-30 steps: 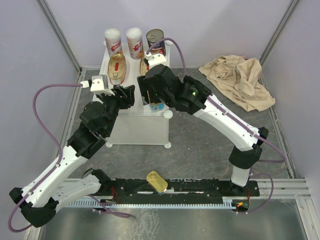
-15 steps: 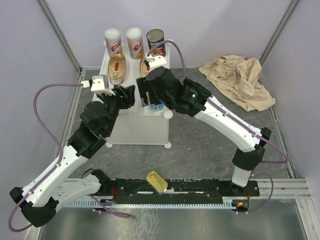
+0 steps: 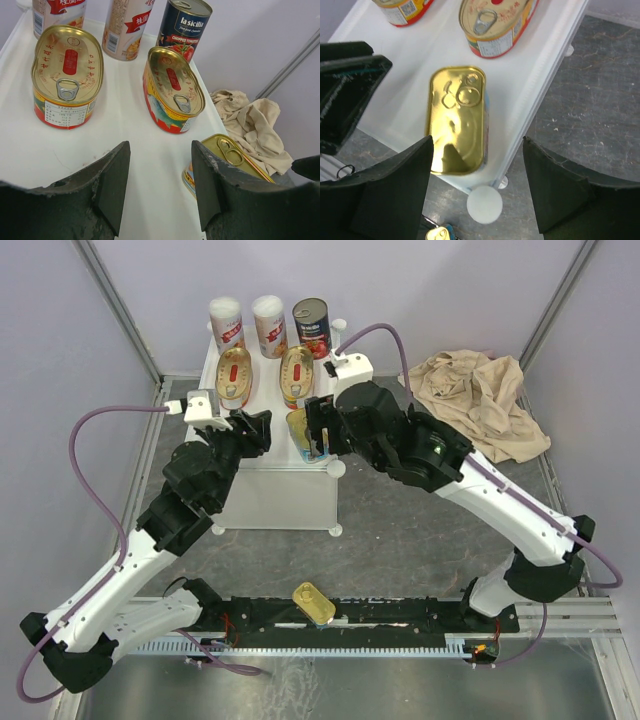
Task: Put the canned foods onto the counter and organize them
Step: Place the canned food on the counter.
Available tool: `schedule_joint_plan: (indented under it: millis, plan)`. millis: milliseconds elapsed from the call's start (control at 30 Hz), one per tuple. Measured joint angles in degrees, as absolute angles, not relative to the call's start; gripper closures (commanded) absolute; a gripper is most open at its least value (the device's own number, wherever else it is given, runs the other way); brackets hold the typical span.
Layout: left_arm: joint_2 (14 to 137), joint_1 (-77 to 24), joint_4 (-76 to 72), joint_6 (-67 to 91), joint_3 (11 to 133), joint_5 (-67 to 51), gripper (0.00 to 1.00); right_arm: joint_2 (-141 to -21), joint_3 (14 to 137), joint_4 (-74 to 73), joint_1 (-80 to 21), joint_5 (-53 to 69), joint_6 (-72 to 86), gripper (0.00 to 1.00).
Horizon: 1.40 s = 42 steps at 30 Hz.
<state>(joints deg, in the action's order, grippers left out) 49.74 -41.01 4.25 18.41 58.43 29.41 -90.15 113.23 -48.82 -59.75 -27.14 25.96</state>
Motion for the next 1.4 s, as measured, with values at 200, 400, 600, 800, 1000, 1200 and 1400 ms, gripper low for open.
schedule_joint_plan:
  millis: [200, 400, 600, 800, 1000, 1200, 1400]
  plan:
    - [49.8, -41.0, 4.6, 18.4, 58.4, 29.4, 0.41, -84.5, 105.9, -46.3, -59.7, -29.6, 25.1, 0.47]
    - [50.0, -41.0, 5.2, 18.4, 58.4, 29.4, 0.41, -82.5, 103.3, -44.4, -59.4, -32.3, 24.6, 0.59]
    - [50.4, -41.0, 6.4, 18.4, 58.4, 29.5, 0.41, -82.4, 101.4, -43.4, -57.7, -32.5, 24.6, 0.65]
    - [50.4, -41.0, 7.4, 18.4, 58.4, 29.4, 0.41, -82.7, 101.1, -42.8, -55.7, -31.4, 24.8, 0.68]
    - [50.3, -41.0, 7.6, 18.4, 58.4, 29.4, 0.41, -84.8, 101.1, -41.2, -55.4, -29.5, 25.3, 0.69]
    - [50.0, -41.0, 7.6, 18.5, 58.4, 29.3, 0.41, -87.3, 101.1, -40.9, -55.4, -27.9, 25.7, 0.7]
    - [49.1, -41.0, 7.8, 18.5, 58.4, 28.4, 0.41, -88.1, 101.1, -40.5, -55.4, -26.7, 26.3, 0.71]
